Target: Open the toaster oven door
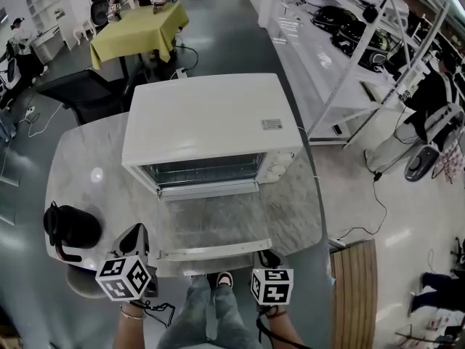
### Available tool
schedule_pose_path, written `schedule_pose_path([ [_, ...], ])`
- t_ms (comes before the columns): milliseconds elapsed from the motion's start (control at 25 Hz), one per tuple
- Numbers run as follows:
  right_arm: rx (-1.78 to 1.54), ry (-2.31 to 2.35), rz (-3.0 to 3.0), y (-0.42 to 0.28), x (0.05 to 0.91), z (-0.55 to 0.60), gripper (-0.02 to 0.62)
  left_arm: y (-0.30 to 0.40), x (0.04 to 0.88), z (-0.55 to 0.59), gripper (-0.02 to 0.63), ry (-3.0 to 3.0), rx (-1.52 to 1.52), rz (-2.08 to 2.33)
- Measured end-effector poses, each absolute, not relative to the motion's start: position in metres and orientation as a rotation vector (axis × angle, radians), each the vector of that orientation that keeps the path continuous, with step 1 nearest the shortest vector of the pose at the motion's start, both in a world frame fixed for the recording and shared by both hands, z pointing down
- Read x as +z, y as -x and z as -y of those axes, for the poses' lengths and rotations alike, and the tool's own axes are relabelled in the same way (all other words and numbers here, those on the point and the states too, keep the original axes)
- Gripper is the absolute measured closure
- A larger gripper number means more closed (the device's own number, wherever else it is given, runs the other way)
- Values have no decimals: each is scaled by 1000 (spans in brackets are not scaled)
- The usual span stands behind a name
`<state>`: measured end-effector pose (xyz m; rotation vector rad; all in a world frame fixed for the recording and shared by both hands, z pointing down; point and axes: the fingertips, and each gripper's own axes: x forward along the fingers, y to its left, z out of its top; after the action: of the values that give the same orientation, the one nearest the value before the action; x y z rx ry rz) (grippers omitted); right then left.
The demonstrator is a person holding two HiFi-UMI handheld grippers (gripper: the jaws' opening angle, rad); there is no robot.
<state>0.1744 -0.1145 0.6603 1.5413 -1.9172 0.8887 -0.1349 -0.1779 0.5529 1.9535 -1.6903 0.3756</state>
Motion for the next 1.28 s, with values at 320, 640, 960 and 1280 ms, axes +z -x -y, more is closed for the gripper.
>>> schedule_pose_path([
  [320,908,-1529,1877,-174,676,111,523,139,563,181,601,-1939,382,1671],
  [640,928,-1529,1841,-175,688,111,523,139,572,191,601,-1950,412,1651],
  [960,950,-1527,1812,-174,694,109,523,139,574,198,602,-1963,437,1628],
  [1280,958,-1542,1794,-175,697,109,523,126,564,210,601,-1999,443,1598],
])
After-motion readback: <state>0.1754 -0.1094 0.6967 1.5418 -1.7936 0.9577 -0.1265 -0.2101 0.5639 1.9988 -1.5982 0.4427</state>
